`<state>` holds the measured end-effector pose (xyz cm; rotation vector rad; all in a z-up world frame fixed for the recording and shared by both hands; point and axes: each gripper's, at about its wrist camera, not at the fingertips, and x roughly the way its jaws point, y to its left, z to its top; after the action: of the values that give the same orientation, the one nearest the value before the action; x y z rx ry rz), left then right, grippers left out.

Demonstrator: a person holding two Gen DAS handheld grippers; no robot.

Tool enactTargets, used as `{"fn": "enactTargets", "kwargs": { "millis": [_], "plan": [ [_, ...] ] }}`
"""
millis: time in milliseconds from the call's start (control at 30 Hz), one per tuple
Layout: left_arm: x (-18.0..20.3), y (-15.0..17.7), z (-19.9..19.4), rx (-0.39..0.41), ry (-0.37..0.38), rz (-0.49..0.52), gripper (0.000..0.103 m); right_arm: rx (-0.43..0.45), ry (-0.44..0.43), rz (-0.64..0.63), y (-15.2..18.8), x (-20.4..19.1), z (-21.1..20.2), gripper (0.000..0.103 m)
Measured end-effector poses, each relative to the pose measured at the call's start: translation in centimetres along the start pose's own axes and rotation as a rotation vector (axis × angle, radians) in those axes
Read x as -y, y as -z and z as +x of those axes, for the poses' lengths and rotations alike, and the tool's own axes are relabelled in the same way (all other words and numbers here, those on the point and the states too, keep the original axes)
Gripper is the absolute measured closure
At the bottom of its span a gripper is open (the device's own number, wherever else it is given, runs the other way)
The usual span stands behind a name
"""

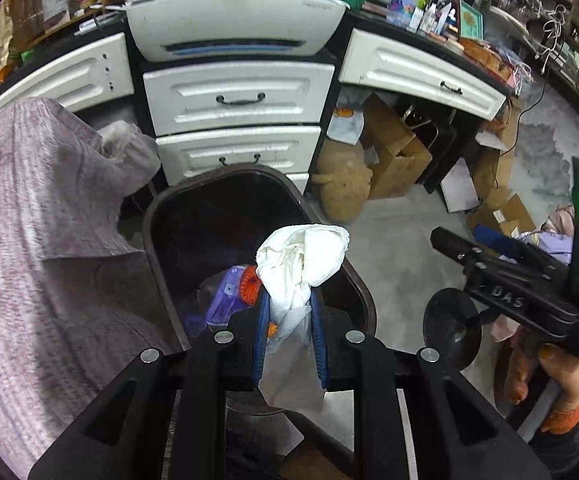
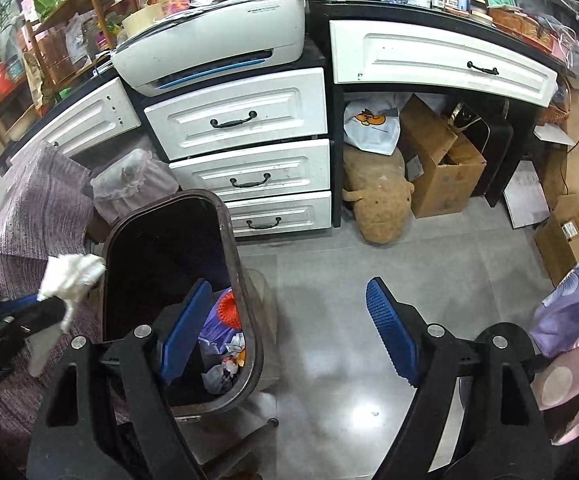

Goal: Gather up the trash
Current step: 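Carry the tissue and receipt over the black bin and open both grippers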

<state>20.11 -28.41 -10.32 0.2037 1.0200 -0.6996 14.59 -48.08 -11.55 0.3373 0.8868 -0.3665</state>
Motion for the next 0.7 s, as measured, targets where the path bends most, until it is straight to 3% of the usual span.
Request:
{"fn": "enactTargets", "kwargs": {
  "millis": [133, 200, 300, 567, 700],
  "plan": [
    [0.3, 0.3, 1.1, -0.022, 0.003, 0.007, 0.07, -0.006, -0.007, 0.002, 0.1, 0.1, 0.1, 0.024],
    [0.5, 0.4, 1.3, -0.027, 0.001, 0.012, 0.045, -0.011, -0.009, -0.001, 0.1, 0.0, 0.2, 0.024],
    [0.7, 0.6, 1.2, -0.017, 0.023, 0.017, 0.027, -0.015, -0.01, 0.003, 0.1, -0.1, 0.4, 0.024],
    [1.8, 1.3, 0.3, 0.019, 0.058, 0.041, 0.009, -0.03, -0.008, 0.015, 0.2, 0.1, 0.9, 0.02],
    [1.9, 1.7, -0.7, 0.046, 0.045, 0.044, 0.008, -0.035, -0.011, 0.016, 0.3, -0.1, 1.0, 0.02]
  ]
}}
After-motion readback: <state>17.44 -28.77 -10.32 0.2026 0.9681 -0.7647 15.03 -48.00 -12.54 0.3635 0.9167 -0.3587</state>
